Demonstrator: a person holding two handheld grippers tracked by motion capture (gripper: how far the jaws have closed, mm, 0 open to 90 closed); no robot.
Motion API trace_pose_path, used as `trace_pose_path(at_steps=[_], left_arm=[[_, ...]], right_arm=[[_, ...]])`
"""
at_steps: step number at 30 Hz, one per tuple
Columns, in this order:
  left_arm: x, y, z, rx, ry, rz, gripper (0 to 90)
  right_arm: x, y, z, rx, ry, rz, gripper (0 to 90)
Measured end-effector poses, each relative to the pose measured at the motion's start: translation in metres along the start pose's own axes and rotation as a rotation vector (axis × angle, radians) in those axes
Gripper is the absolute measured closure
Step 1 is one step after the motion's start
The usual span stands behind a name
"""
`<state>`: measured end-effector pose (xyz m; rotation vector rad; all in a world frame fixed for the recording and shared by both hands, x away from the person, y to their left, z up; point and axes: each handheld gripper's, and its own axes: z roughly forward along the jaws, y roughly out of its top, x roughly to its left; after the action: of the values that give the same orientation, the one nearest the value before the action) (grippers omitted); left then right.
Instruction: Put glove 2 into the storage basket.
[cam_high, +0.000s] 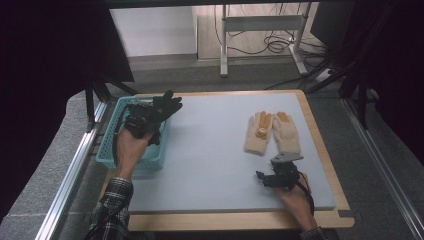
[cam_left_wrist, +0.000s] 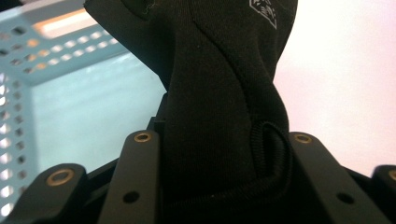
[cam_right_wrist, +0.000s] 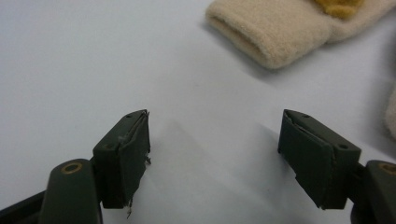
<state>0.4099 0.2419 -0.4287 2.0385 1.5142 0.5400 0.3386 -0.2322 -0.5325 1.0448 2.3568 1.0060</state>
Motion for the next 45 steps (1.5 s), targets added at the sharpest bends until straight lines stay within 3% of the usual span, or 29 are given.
trace_pose_path(at_steps=[8, 15, 25, 30, 32, 35, 37, 41, 45], left_arm=[[0.042, -0.009, 0.013, 0.077, 0.064, -0.077, 62.1], [0.072, -0.018, 0.027, 0.147, 0.086, -0.132, 60.6], [0.092, -0.024, 0.055, 0.263, 0.151, -0.172, 60.2], [0.097, -0.026, 0.069, 0.333, 0.22, -0.144, 59.2], [0.101, -0.027, 0.072, 0.343, 0.209, -0.156, 58.2], [0.1, -0.028, 0.073, 0.341, 0.203, -0.14, 53.3], [0.098, -0.027, 0.074, 0.34, 0.205, -0.123, 40.2], [0.097, -0.025, 0.071, 0.341, 0.164, -0.124, 22.0], [0.095, -0.024, 0.066, 0.326, 0.134, -0.127, 10.2]], right_arm=[[0.0, 0.0, 0.0, 0.0, 0.0, 0.0, 24.4], [0.0, 0.0, 0.0, 0.0, 0.0, 0.0, 24.4], [0.0, 0.0, 0.0, -0.001, 0.0, 0.0, 24.4], [0.0, 0.0, 0.0, -0.001, 0.0, 0.0, 24.4], [0.0, 0.0, 0.0, -0.001, 0.0, 0.0, 24.4], [0.0, 0.0, 0.0, -0.001, 0.001, 0.0, 24.3], [0.0, 0.0, 0.0, -0.001, 0.001, 0.0, 24.3], [0.0, 0.0, 0.0, -0.001, 0.0, 0.0, 24.3], [0.0, 0.0, 0.0, -0.001, 0.0, -0.001, 24.3]])
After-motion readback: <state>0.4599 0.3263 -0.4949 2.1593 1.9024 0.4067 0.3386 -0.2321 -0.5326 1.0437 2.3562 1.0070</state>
